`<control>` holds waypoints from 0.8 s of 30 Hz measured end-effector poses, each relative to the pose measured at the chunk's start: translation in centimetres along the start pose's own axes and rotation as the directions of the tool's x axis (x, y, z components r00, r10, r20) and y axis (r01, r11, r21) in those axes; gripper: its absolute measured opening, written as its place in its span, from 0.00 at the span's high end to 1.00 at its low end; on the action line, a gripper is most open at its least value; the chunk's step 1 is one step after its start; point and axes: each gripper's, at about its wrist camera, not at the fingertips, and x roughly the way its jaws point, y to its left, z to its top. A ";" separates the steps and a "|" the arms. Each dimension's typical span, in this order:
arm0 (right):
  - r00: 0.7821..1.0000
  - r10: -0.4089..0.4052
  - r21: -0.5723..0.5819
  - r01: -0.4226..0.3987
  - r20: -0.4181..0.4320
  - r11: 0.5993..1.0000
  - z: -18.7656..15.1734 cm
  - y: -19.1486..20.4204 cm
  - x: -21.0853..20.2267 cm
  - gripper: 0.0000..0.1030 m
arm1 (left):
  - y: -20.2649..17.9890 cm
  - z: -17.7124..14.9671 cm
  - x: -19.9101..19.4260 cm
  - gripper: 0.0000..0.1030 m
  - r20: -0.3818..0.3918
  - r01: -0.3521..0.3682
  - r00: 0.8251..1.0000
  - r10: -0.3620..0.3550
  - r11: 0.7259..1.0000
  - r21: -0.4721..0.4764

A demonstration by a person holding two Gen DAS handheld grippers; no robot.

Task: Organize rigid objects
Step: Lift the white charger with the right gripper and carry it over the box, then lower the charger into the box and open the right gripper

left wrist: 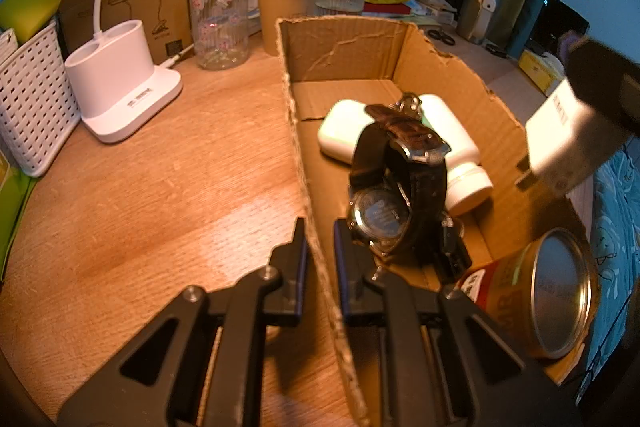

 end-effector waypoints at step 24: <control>0.990 0.070 0.048 -0.064 -0.125 0.997 -2.1 -0.4 3.7 0.63 | 0.0 0.0 0.0 0.87 0.000 0.000 1.000 0.000 1.000 0.000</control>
